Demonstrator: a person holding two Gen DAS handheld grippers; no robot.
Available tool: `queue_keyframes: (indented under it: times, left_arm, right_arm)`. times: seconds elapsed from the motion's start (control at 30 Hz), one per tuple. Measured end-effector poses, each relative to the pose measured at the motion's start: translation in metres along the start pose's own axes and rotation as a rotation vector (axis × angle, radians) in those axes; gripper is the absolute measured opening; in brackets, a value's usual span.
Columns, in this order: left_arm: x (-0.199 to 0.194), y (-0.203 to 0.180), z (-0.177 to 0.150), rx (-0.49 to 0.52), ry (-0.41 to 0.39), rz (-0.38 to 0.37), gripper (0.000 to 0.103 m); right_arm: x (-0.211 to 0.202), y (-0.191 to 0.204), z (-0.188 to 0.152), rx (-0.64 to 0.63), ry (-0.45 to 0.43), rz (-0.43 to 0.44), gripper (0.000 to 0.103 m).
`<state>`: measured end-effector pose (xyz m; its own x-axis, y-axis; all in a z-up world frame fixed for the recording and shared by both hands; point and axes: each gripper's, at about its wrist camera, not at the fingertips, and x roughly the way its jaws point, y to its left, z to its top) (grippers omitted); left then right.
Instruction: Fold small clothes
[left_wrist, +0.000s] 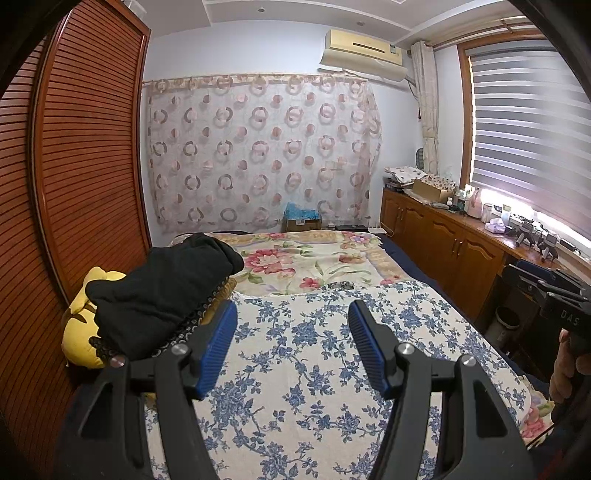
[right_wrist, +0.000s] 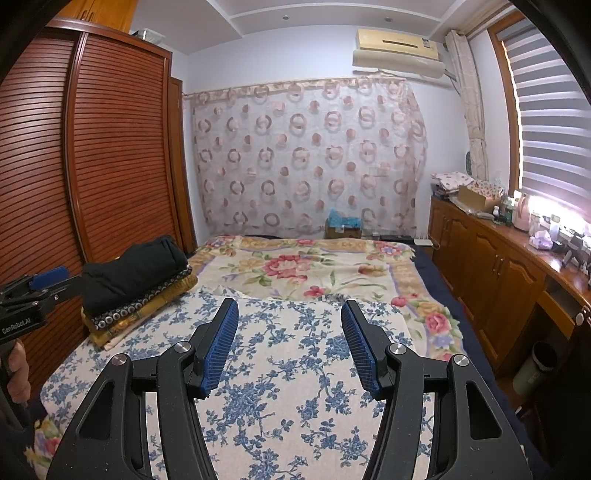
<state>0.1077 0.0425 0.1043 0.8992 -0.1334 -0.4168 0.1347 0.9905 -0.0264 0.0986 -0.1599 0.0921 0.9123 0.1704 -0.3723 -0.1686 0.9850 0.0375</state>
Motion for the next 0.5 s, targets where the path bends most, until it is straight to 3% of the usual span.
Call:
queue_keyframes:
  times: [0.5]
  left_arm:
    - [-0.0084,-0.0078,0.0037,-0.003,-0.008,-0.001,0.063]
  right_arm:
    - [-0.0019,-0.0033,0.0012,0.002,-0.003,-0.003,0.059]
